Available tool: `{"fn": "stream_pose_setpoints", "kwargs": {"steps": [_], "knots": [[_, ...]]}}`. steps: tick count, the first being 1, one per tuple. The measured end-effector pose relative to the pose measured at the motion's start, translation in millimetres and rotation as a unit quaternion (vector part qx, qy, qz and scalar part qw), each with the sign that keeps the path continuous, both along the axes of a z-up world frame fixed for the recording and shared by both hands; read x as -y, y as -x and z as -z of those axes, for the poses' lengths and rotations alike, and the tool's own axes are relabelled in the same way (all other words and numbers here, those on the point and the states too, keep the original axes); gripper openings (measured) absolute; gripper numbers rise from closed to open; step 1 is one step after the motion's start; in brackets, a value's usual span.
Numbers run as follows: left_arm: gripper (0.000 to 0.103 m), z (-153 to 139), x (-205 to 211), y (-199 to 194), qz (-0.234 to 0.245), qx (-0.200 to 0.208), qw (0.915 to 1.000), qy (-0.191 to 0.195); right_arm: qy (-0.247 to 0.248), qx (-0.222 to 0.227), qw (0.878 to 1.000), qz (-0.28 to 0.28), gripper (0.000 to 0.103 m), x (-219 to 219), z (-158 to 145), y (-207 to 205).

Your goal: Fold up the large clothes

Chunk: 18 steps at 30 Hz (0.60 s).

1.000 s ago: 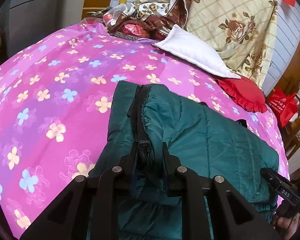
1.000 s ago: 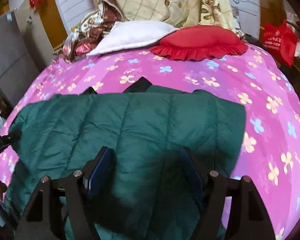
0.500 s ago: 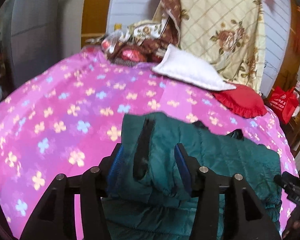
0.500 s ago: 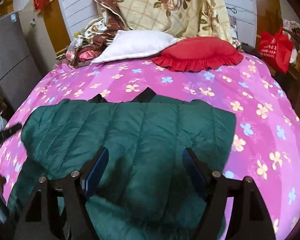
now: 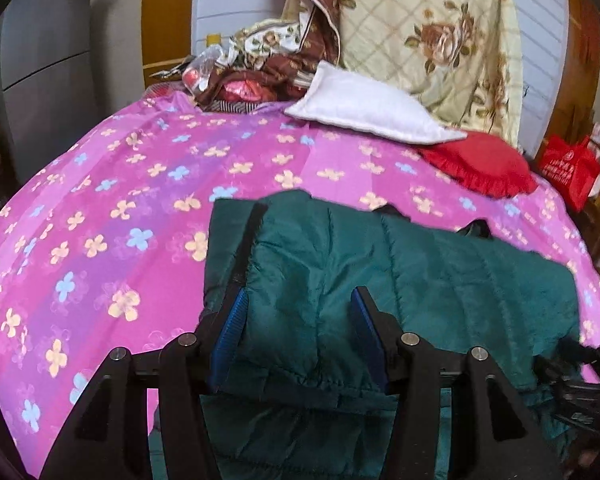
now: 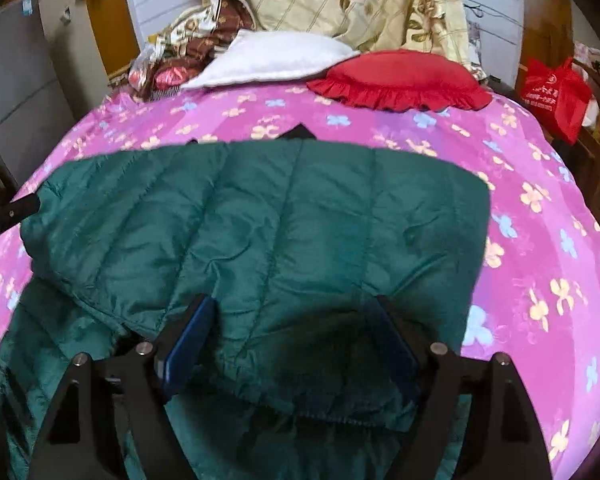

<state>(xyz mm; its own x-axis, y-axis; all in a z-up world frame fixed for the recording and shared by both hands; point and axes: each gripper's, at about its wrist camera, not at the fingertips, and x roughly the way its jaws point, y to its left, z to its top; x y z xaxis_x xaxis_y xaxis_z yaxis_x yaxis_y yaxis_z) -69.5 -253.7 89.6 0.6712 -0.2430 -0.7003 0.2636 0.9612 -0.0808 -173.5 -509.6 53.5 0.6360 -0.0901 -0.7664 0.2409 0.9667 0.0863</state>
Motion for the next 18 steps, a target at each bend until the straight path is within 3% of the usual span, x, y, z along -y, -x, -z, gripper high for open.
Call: {"fn": "stream_pose_setpoints", "kwargs": {"steps": [3,6,9,12,18], "knots": [[0.035,12.2,5.8,-6.3,-0.001,-0.013,0.9998,-0.015,0.003,-0.004,1.0,-0.013,0.083,-0.5,-8.6,1.2],[0.035,20.9,7.6,-11.2,-0.002,-0.024,0.9996,-0.012,-0.001,0.037,0.999,0.0,0.083,8.3,-29.1,15.4],[0.035,24.5,9.1,-12.7,-0.001,-0.025,0.9996,-0.014,0.013,0.048,0.999,0.017,0.083,18.8,-36.5,17.8],[0.035,28.0,13.5,-13.5,0.006,-0.022,0.9995,-0.021,0.027,0.031,0.998,0.041,0.083,33.7,-28.7,9.2],[0.041,36.4,21.7,-21.0,0.016,-0.017,0.9993,-0.03,0.004,0.012,0.999,0.043,0.085,52.5,5.3,-12.4]]}}
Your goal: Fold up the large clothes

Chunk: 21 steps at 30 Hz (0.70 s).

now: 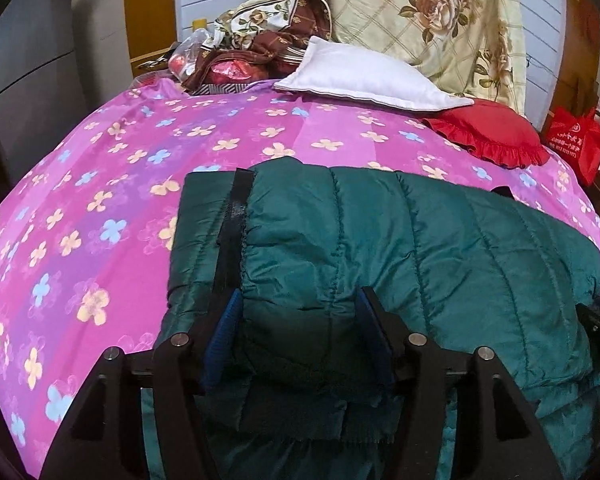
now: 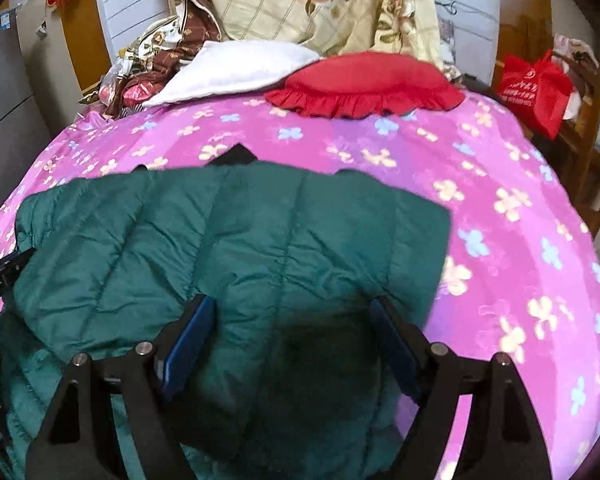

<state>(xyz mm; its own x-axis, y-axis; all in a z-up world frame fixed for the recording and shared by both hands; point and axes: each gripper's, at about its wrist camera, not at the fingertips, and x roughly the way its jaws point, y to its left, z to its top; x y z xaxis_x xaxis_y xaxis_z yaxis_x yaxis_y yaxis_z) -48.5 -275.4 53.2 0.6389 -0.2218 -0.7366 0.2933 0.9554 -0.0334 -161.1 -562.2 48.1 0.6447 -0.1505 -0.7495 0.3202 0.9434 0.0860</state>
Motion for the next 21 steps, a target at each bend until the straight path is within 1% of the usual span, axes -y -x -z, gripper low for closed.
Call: {"fn": "stream_pose_setpoints", "kwargs": {"steps": [1,3,6,8,11,14,17,21], "knots": [[0.041,0.5,1.2,-0.7,0.0,0.0,1.0,-0.004,-0.005,-0.005,1.0,0.002,0.086,2.5,5.1,-3.7],[0.041,-0.5,1.1,-1.6,-0.001,-0.003,1.0,-0.003,-0.009,-0.005,1.0,0.005,0.086,5.5,5.7,-5.6],[0.041,-4.7,-4.3,-0.3,-0.004,-0.007,0.9999,0.006,0.007,-0.01,1.0,0.006,0.086,0.5,-4.9,-1.0],[0.041,-10.3,-9.5,2.5,-0.007,-0.007,0.9999,0.008,0.018,-0.004,1.0,0.007,0.086,-4.0,-15.0,10.4],[0.042,-24.7,-24.5,10.3,-0.007,-0.002,0.9996,0.026,0.017,0.018,1.0,0.001,0.087,-10.4,-31.2,36.7],[0.042,-36.1,-40.1,18.7,-0.011,0.004,0.9993,0.035,0.014,0.025,1.0,-0.004,0.087,-14.6,-39.7,55.2],[0.042,-44.6,-55.2,31.2,-0.014,0.012,0.9994,0.03,-0.001,0.017,1.0,-0.013,0.087,-19.6,-40.6,73.3],[0.042,-48.7,-74.2,53.1,-0.009,0.013,0.9998,0.012,-0.007,0.003,1.0,-0.016,0.087,-28.1,-35.1,91.3]]}}
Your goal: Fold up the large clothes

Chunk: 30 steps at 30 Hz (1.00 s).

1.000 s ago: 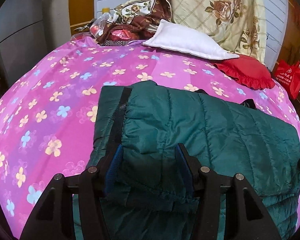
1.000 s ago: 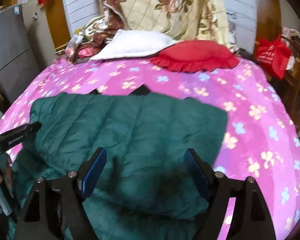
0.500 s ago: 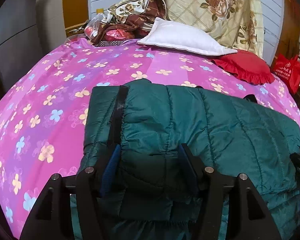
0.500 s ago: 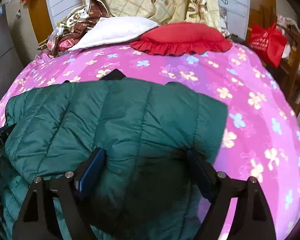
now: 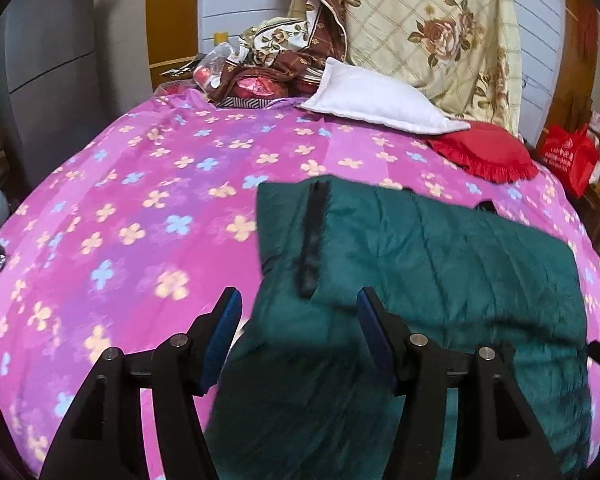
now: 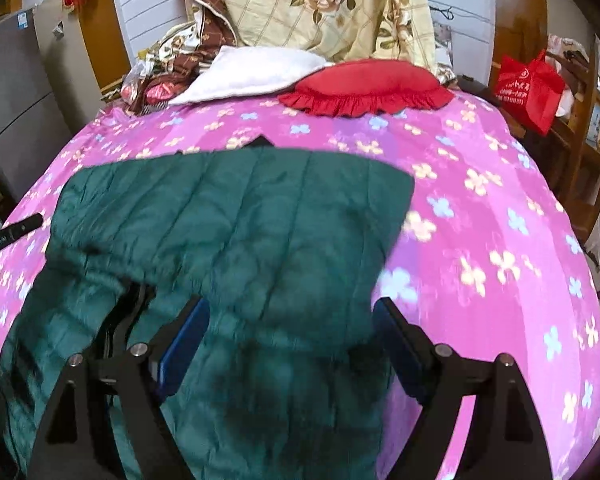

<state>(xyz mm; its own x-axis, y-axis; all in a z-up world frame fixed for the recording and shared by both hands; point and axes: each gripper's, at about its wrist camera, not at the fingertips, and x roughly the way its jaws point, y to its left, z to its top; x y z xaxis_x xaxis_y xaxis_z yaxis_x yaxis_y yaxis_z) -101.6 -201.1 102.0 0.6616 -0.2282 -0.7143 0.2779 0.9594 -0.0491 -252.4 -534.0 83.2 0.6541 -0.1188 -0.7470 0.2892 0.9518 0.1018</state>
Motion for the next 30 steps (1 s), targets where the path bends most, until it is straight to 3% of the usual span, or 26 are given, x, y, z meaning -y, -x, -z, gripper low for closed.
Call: {"fn": "stream_pose_setpoints", "kwargs": {"steps": [7,18,30], "knots": [[0.042,-2.6,-30.0,41.1,0.011,-0.001,0.9997,-0.023,-0.037,-0.01,0.999,0.007,0.087,-10.2,9.7,42.2],[0.042,4.9,-64.7,90.1,0.012,-0.019,0.9994,-0.027,-0.039,-0.02,0.999,0.023,0.087,-22.9,14.1,113.1],[0.042,11.3,-82.6,120.4,0.01,-0.037,0.9987,-0.033,-0.039,-0.035,0.998,0.02,0.087,-37.9,20.0,155.3]]}}
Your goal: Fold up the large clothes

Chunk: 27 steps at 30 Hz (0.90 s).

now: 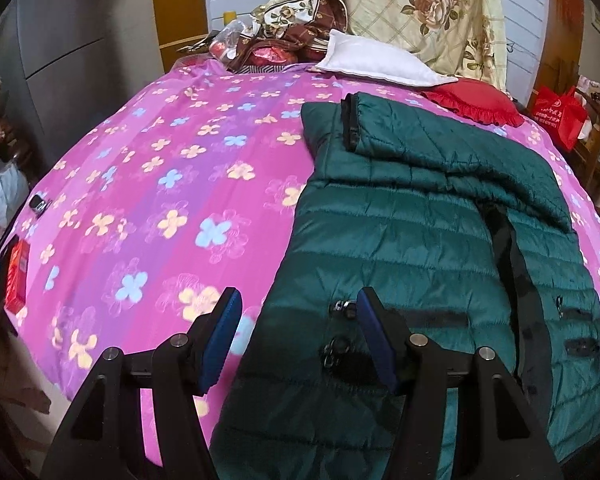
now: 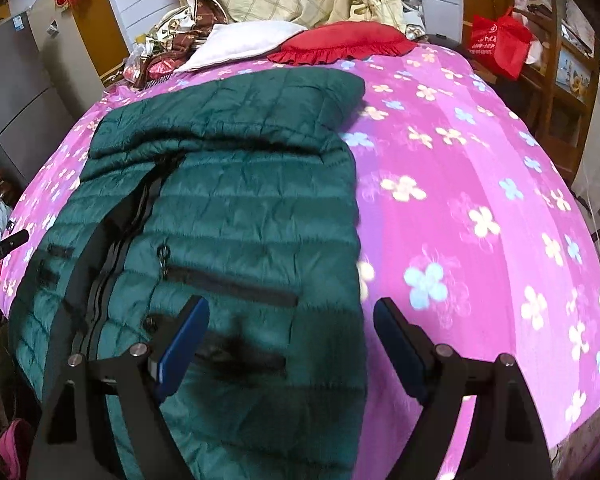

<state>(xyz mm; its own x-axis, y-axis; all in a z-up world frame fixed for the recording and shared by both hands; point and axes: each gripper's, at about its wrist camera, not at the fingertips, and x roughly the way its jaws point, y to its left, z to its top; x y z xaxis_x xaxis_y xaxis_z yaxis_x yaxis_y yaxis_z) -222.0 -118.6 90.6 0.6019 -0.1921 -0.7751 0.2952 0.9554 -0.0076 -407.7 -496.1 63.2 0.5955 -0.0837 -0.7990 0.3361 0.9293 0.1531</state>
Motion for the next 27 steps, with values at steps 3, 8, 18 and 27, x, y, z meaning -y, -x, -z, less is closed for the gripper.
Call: {"fn": "stream_pose_setpoints", "kwargs": {"steps": [3,8,18,27], "knots": [[0.041,-1.1,-4.7,6.8,-0.003,0.002,1.0,-0.001,0.005,-0.009,1.0,0.0,0.087,-2.6,3.8,6.5],[0.041,-0.4,-9.2,17.0,-0.004,0.0,1.0,0.0,0.009,-0.012,1.0,0.005,0.088,-7.8,4.8,15.8],[0.041,7.5,-19.8,32.5,-0.007,-0.016,0.9998,0.006,0.016,-0.018,1.0,-0.007,0.088,-24.3,2.9,29.3],[0.042,14.9,-32.0,45.0,-0.01,-0.028,0.9995,0.006,0.004,-0.033,0.999,-0.005,0.088,-25.6,8.3,52.1]]}}
